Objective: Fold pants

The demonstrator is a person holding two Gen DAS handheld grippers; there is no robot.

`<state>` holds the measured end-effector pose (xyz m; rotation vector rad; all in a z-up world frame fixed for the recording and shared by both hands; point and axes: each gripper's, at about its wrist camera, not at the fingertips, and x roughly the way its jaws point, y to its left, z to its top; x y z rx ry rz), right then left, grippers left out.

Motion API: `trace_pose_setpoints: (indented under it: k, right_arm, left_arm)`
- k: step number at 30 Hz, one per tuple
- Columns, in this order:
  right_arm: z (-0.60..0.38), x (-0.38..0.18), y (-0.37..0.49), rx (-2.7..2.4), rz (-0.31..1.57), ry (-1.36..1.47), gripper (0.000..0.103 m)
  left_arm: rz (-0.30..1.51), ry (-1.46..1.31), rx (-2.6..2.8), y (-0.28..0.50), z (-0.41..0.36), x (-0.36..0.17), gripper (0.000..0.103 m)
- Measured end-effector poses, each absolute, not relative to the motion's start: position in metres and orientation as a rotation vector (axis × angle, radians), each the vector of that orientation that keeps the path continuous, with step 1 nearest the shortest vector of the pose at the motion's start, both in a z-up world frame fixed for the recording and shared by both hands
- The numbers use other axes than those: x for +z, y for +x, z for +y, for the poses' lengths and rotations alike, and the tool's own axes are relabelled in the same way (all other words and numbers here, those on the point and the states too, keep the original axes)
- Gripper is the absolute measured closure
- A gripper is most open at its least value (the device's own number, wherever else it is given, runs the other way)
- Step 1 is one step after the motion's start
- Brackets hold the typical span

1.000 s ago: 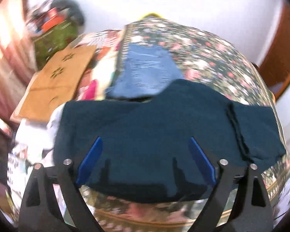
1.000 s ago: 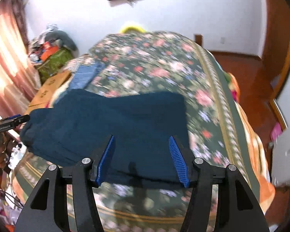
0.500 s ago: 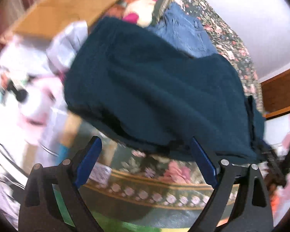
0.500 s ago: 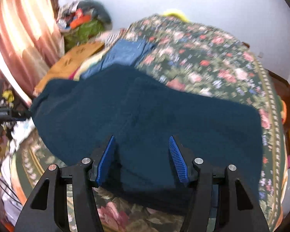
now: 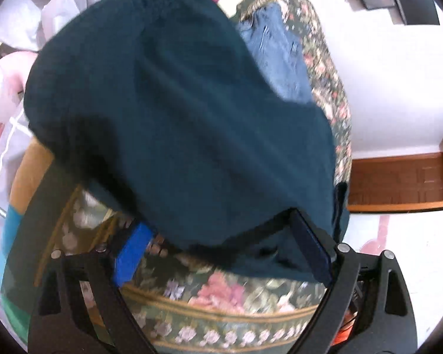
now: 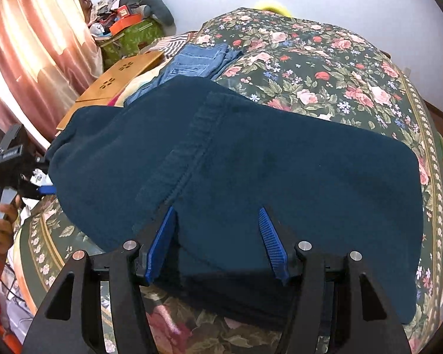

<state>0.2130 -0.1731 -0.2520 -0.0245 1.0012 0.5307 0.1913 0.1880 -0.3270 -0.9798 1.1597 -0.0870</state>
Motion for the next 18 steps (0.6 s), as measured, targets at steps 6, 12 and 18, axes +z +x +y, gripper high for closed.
trace_pose_setpoints:
  k: [6,12,18]
  right_arm:
    - [-0.174,-0.253,0.213,0.534,1.002,-0.01,0.047]
    - [-0.175,-0.254,0.214,0.539,1.005,0.008,0.047]
    - [-0.177,-0.254,0.213,0.538,1.002,0.019,0.046]
  left_arm:
    - [1.18,-1.074,0.01,0.215,0.207,-0.356,0.01]
    - [1.171,-0.956,0.133,0.229,0.201,-0.346,0.027]
    - [1.131,-0.592,0.228,0.228,0.165,-0.3,0.075]
